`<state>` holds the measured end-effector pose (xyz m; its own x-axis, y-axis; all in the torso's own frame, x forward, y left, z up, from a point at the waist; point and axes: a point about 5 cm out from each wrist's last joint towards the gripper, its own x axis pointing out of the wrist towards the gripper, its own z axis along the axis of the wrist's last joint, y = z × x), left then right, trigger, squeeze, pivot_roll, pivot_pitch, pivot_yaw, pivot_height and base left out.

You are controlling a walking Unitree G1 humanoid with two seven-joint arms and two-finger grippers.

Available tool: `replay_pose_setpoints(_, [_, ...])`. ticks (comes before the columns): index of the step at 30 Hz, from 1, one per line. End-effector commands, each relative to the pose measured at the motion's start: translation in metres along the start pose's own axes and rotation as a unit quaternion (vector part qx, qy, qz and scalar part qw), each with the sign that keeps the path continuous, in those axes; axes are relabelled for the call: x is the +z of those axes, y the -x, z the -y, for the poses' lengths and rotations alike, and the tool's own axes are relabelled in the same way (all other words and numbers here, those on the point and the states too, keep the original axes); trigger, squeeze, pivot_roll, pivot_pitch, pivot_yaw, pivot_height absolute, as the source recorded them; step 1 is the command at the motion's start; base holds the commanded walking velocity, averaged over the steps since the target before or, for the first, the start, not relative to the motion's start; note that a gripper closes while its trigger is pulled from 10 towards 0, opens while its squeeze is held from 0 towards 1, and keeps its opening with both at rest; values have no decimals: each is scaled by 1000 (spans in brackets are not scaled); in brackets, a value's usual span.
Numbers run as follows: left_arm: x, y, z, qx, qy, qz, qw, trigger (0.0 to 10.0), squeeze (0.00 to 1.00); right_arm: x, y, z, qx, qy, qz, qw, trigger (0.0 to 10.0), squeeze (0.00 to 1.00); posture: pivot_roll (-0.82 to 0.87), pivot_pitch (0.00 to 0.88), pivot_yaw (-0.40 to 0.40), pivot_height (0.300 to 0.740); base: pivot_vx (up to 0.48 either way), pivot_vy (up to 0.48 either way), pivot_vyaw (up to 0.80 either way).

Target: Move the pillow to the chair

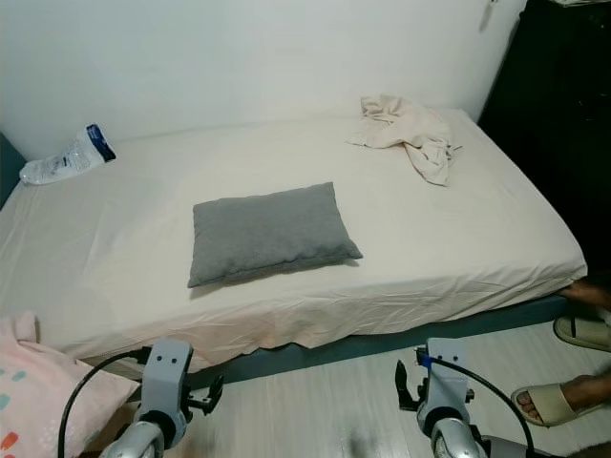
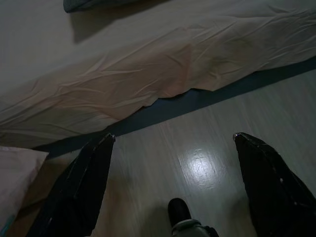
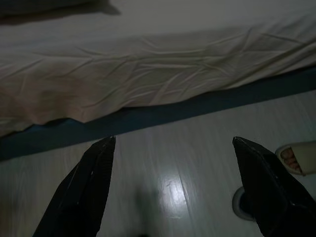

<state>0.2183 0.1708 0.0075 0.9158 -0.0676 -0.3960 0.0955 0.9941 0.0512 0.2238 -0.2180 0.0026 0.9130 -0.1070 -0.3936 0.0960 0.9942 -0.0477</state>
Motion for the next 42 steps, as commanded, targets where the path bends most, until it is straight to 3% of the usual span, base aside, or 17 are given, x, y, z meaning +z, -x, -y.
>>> replay_pose_setpoints(1, [-10, 2, -4, -1, 7, -20, 1000, 10000, 0, -9, -1, 0, -2, -11, -19, 1000, 10000, 0, -68, 106, 51, 740, 0, 0, 0])
replay_pose_setpoints(6, [-12, -1, -4, -18, 32, -11, 999, 10000, 0, -13, -1, 4, -12, -49, -18, 999, 10000, 0, -64, 98, 45, 740, 0, 0, 0])
replay_pose_setpoints(16, [-17, -3, -5, -27, 40, -18, 999, 10000, 0, -13, 1, 1, 6, -39, -16, 999, 10000, 0, -74, 79, 40, 740, 0, 0, 0])
replay_pose_setpoints(19, [-20, -4, -6, -23, 40, -24, 999, 10000, 0, -21, 1, 4, -1, -67, -33, 997, 10000, 0, -76, 68, 40, 740, 0, 0, 0])
replay_pose_setpoints(23, [-22, -10, -8, -19, 34, -27, 999, 10000, 0, -51, 4, 17, -31, -88, -91, 991, 10000, 0, -70, 47, 39, 740, 0, 0, 0])
replay_pose_setpoints(25, [-22, -11, -8, -19, 29, -26, 999, 10000, 0, -51, 4, 16, -32, -93, -88, 991, 10000, 0, -69, 43, 39, 740, 0, 0, 0])
replay_pose_setpoints(34, [-25, -20, -8, -11, 29, -34, 999, 10000, 0, -45, -2, 13, -20, -90, -77, 993, 10000, 0, -74, 7, 30, 740, 0, 0, 0])
replay_pose_setpoints(42, [-29, -25, -14, 14, 39, -39, 998, 10000, 0, -51, -10, 5, 2, -56, -108, 993, 10000, 0, -40, 0, 7, 740, 0, 0, 0])
